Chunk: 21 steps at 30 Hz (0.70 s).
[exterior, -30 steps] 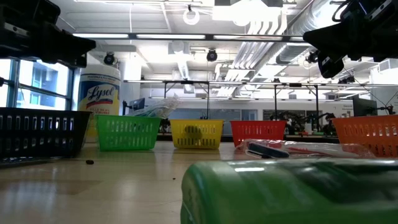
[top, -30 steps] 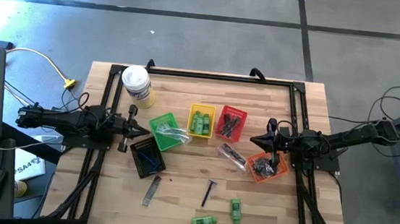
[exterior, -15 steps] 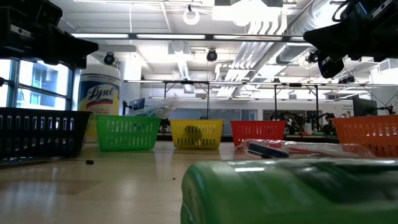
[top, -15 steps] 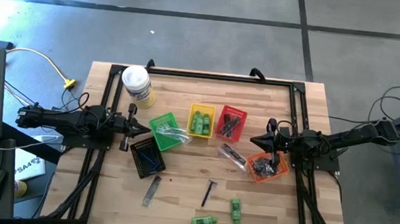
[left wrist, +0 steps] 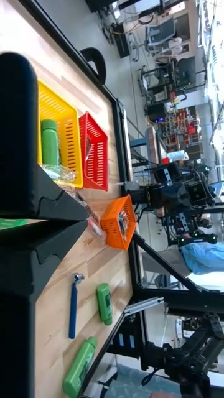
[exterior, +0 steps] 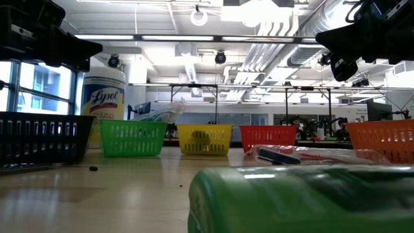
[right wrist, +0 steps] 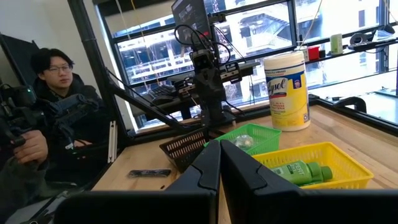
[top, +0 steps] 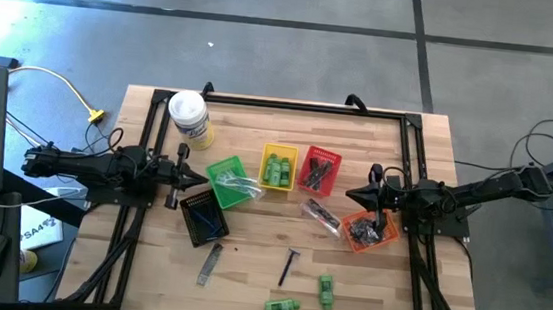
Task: Pick & Place Travel size toiletries
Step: Put the blue razor into the black bin
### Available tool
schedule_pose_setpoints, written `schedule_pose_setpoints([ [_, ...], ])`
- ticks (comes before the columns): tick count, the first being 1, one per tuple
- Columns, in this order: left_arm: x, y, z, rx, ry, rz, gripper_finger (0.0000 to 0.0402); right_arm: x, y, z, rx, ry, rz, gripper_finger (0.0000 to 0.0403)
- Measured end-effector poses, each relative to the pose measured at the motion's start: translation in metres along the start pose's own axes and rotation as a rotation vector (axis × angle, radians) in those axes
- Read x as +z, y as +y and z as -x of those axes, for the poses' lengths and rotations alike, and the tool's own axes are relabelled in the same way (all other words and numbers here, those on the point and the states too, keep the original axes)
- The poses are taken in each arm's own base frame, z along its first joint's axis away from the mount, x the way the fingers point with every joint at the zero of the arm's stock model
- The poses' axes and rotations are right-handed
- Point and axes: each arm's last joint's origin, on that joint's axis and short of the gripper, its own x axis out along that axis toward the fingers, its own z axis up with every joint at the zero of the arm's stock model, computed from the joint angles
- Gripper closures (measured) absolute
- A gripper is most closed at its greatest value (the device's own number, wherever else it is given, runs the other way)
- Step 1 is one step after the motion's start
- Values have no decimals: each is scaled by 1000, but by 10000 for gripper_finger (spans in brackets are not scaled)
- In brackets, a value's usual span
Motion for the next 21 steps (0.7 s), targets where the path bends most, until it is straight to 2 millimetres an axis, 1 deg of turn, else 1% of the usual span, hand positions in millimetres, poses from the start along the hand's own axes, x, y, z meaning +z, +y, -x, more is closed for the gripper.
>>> schedule_pose_setpoints([
  [11,1,0,0,3,-7,41,401,-3,2,-2,70,39,4,399],
  [18,1,0,0,2,-8,49,402,-4,3,-5,75,40,3,399],
  [21,1,0,0,2,-8,50,402,-5,4,-9,80,69,7,399],
])
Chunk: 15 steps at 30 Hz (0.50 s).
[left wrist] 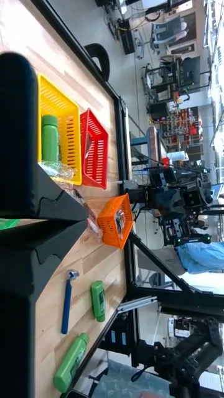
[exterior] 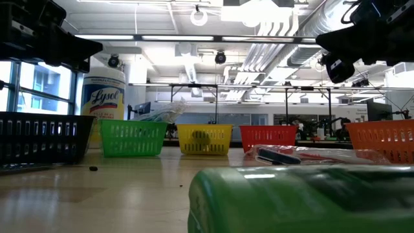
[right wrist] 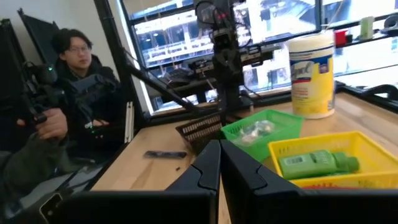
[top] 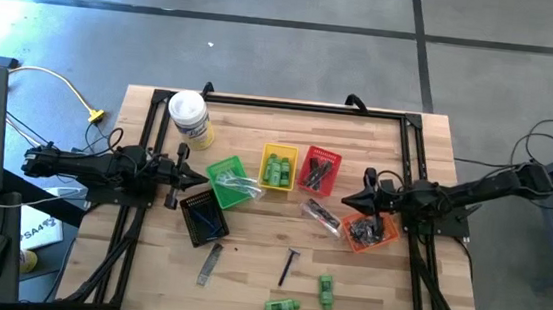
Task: Pick & Place Travel size toiletries
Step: Put the blue razor into the black bin
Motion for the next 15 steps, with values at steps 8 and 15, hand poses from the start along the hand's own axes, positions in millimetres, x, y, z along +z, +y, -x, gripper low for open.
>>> schedule_pose_setpoints([
  [8,0,0,0,0,2,0,402,6,4,-23,-6,74,15,399],
  [15,-1,0,0,-1,11,4,402,3,6,-38,-13,119,47,399],
])
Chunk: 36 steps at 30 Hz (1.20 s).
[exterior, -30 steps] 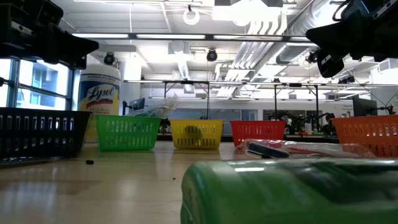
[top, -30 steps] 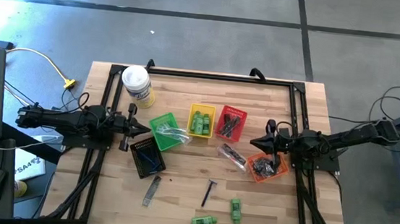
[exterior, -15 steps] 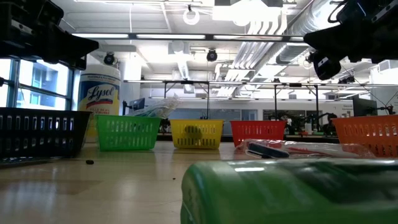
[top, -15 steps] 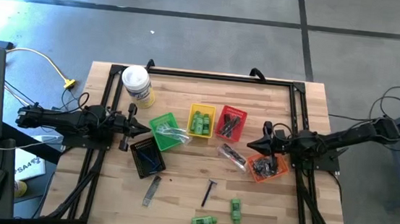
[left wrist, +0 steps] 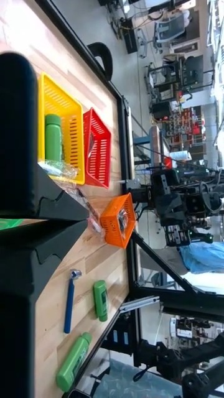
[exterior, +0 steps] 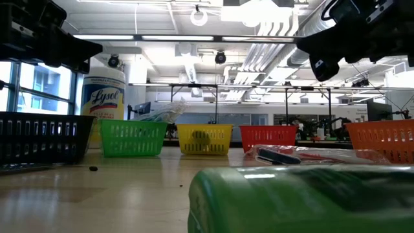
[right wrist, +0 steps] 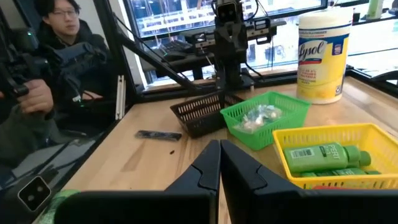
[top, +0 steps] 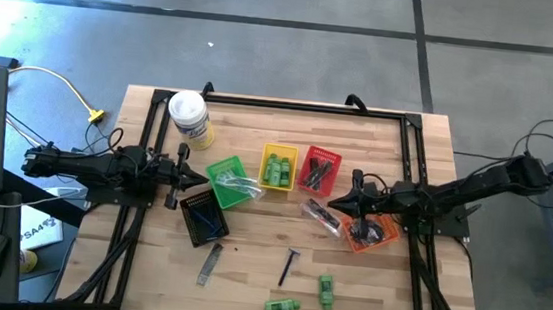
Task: Pick & Place Travel size toiletries
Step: Put the blue razor into the black bin
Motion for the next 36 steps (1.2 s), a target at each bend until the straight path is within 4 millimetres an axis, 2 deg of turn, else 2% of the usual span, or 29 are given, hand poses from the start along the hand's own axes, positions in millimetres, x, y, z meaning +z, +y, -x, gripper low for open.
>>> schedule_pose_setpoints([
  [7,0,0,0,0,-1,0,401,2,2,-9,7,13,1,399],
  [24,1,0,0,-2,-10,30,401,5,3,-9,30,-2,0,399],
  [30,11,-8,-2,-53,-10,28,402,4,3,-9,29,-1,0,399],
  [36,23,-19,-10,28,61,7,402,1,2,-9,20,37,14,399],
])
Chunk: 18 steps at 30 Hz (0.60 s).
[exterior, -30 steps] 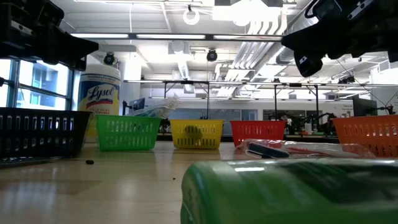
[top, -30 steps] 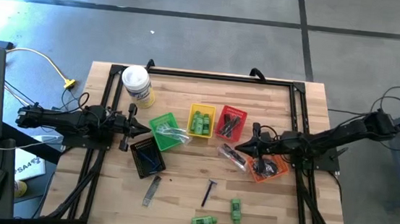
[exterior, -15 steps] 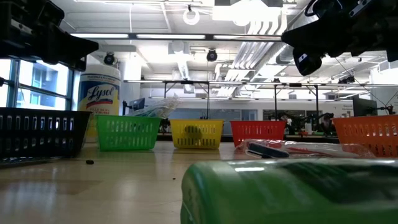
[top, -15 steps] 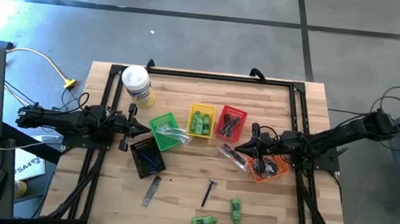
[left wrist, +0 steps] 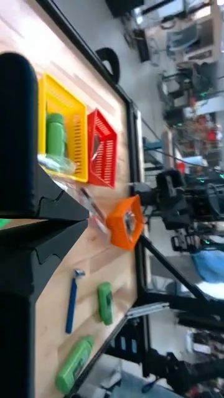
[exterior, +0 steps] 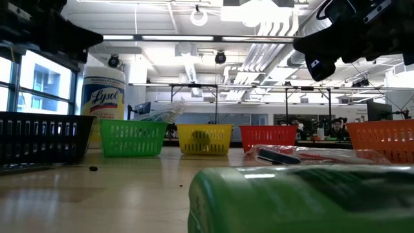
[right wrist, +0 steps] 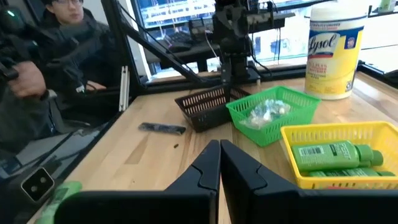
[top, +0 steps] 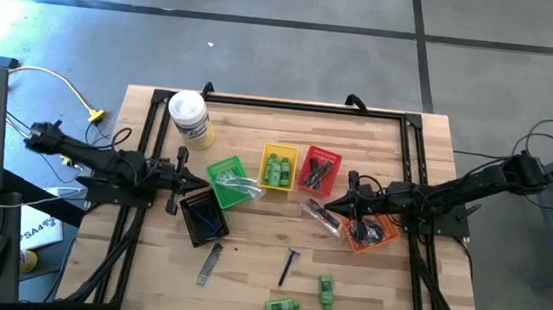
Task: Pick & Place Travel size toiletries
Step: Put the blue razor into the black bin
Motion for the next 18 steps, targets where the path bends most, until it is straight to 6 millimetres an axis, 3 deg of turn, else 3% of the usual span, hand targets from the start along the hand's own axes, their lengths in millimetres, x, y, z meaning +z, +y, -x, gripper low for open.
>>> schedule_pose_setpoints([
  [8,53,-31,-25,-36,155,58,402,-2,0,0,-4,19,16,399],
  [13,89,-57,-49,49,407,40,402,-2,0,0,11,24,20,399],
  [18,108,-81,-75,152,633,64,402,-2,2,0,78,31,75,399],
])
